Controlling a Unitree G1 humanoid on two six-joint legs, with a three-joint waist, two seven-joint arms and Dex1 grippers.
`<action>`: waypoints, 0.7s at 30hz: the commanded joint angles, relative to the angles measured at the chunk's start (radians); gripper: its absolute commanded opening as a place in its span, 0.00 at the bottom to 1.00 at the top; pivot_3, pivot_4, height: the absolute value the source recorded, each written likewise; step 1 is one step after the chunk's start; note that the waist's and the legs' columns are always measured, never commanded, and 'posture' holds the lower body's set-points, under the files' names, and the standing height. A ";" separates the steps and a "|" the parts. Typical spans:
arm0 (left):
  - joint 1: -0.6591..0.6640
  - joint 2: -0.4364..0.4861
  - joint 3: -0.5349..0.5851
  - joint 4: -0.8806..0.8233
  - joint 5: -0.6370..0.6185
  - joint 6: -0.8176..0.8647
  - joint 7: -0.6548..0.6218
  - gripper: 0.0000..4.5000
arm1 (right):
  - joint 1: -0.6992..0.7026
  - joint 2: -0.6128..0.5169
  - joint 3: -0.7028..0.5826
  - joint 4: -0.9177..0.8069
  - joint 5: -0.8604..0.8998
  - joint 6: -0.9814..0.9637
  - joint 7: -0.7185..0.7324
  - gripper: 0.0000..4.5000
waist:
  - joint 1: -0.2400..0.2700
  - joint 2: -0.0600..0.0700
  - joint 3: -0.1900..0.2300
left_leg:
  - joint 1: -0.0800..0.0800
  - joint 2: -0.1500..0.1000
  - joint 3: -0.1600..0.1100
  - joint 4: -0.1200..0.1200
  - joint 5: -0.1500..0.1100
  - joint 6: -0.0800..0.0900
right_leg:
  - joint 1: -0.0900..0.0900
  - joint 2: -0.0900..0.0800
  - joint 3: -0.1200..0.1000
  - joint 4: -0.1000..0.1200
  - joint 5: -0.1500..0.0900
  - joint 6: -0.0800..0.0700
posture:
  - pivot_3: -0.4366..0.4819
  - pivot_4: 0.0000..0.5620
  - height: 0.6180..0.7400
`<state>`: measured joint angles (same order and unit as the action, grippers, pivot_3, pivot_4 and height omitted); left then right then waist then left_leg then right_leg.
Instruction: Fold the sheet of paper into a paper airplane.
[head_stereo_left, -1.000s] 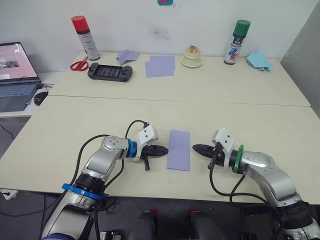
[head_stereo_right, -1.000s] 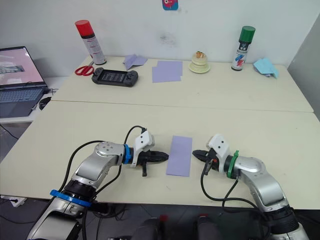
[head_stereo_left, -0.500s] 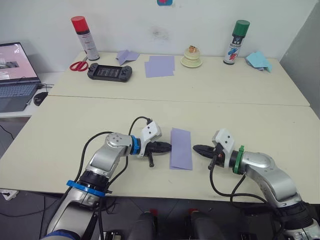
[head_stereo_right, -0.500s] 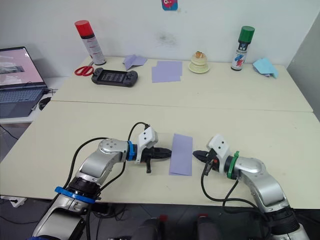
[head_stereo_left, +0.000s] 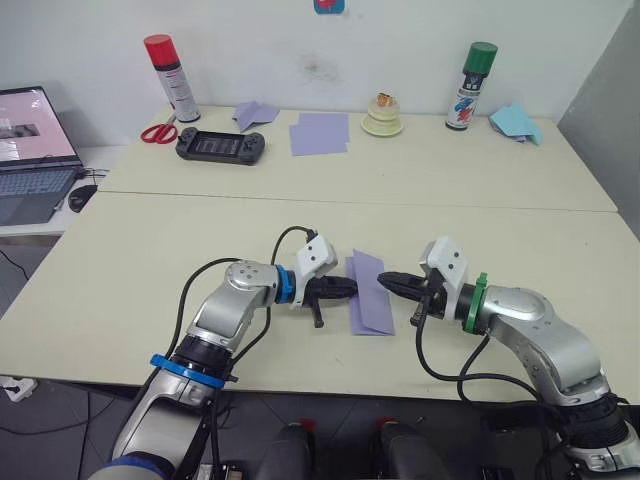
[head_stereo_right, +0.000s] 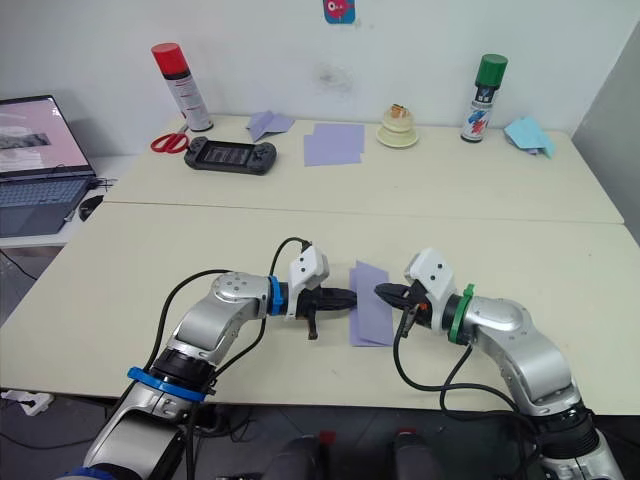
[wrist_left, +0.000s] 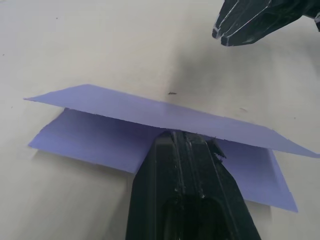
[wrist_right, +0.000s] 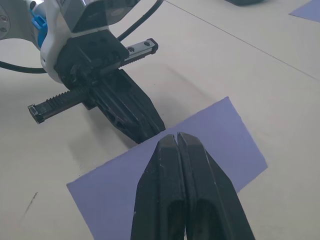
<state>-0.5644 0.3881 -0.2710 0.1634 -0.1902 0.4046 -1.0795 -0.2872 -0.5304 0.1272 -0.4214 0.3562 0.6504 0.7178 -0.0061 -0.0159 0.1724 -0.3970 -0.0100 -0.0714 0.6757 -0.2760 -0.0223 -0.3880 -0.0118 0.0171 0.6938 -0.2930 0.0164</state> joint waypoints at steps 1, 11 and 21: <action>-0.023 -0.013 -0.003 -0.016 0.001 -0.024 0.007 0.00 | -0.019 -0.007 -0.011 -0.060 0.019 0.008 -0.002 0.01 | 0.000 0.000 0.000 | 0.000 0.000 0.000 0.001 0.000 0.000 | 0.000 0.000 0.000 0.001 0.000 0.000 | 0.48 0.27 1.00; -0.054 -0.055 -0.024 0.024 0.023 -0.064 0.014 0.00 | -0.036 -0.044 0.022 -0.084 -0.012 0.003 0.012 0.01 | -0.001 0.000 0.000 | 0.000 0.000 -0.001 0.002 0.001 0.001 | 0.000 0.001 0.000 0.003 0.000 0.000 | 0.48 0.27 1.00; -0.081 -0.079 -0.038 0.064 0.041 -0.093 0.007 0.00 | -0.057 -0.134 0.101 -0.108 -0.113 -0.065 0.046 0.01 | -0.001 0.000 0.000 | 0.000 0.000 -0.001 0.002 0.001 0.001 | 0.000 0.002 0.000 0.003 0.000 0.000 | 0.48 0.27 1.00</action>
<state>-0.6226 0.3202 -0.3040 0.2382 -0.1526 0.3339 -1.0718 -0.3275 -0.6495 0.2249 -0.4862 0.2588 0.6151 0.7508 -0.0074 -0.0159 0.1724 -0.3969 -0.0098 -0.0725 0.6774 -0.2753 -0.0212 -0.3880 -0.0101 0.0168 0.6965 -0.2928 0.0160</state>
